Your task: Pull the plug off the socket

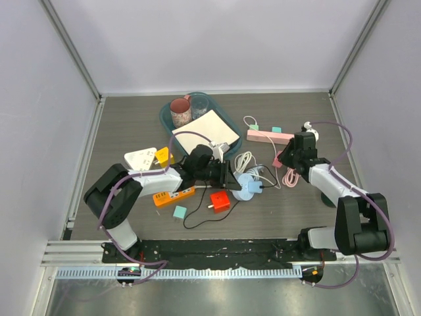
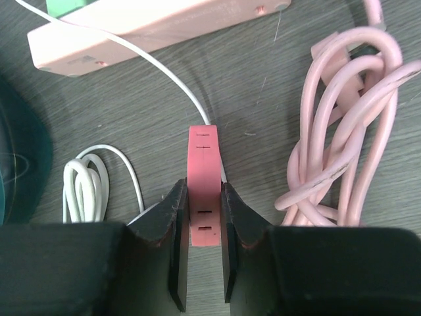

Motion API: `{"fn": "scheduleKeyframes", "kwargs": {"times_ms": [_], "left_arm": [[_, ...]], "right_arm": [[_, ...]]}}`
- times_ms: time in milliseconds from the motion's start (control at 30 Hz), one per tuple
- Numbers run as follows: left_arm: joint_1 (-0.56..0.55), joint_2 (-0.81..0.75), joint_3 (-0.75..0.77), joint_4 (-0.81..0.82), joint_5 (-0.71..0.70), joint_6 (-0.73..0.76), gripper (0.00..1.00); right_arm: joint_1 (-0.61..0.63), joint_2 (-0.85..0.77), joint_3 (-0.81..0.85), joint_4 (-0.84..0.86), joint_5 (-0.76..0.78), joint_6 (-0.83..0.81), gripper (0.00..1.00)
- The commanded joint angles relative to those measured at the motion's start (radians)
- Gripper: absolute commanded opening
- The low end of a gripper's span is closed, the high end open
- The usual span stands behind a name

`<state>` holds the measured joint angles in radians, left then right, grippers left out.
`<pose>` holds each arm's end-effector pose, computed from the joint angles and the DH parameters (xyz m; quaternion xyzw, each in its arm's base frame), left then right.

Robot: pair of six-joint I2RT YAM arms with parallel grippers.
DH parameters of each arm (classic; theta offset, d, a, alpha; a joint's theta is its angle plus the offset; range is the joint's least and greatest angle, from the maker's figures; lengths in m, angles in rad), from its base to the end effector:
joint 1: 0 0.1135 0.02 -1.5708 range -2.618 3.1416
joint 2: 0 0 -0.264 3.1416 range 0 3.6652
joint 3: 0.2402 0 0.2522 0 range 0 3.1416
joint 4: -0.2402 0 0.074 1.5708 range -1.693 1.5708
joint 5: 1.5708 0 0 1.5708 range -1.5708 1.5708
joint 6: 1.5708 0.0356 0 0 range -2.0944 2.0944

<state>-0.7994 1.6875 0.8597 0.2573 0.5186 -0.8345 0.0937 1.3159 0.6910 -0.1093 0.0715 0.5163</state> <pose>0.2306 -0.2625 0.1792 0.1081 0.8502 -0.4919 0.1532 0.2676 0.0226 0.2010 0.2057 0.8898 0.0907 0.3970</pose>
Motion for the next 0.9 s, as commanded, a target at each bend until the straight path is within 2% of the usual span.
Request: {"fn": "scheduleKeyframes", "kwargs": {"times_ms": [0,233,500,533,567,667,800,867], "left_arm": [[-0.007,-0.063,-0.001,0.054,0.037,-0.006,0.00],[-0.011,-0.060,-0.013,0.057,0.037,-0.008,0.00],[-0.017,-0.055,-0.024,0.069,0.031,-0.014,0.00],[-0.017,-0.055,-0.024,0.069,0.028,-0.014,0.00],[-0.017,-0.054,-0.025,0.069,0.027,-0.014,0.00],[-0.017,-0.052,-0.022,0.069,0.027,-0.014,0.00],[-0.015,-0.049,-0.016,0.069,0.027,-0.012,0.00],[-0.017,-0.048,-0.016,0.069,0.026,-0.012,0.00]], "right_arm": [[-0.008,0.008,-0.021,0.102,-0.039,0.034,0.11],[-0.008,0.028,-0.068,0.246,-0.196,0.077,0.10],[-0.008,0.144,-0.041,0.315,-0.243,0.093,0.19],[-0.008,0.154,-0.038,0.316,-0.246,0.093,0.22],[-0.009,0.157,-0.035,0.313,-0.248,0.093,0.38],[-0.008,0.138,-0.008,0.260,-0.230,0.073,0.63],[-0.008,0.095,0.057,0.140,-0.165,0.012,0.74],[-0.008,0.057,0.076,0.054,-0.145,-0.010,0.76]]}}
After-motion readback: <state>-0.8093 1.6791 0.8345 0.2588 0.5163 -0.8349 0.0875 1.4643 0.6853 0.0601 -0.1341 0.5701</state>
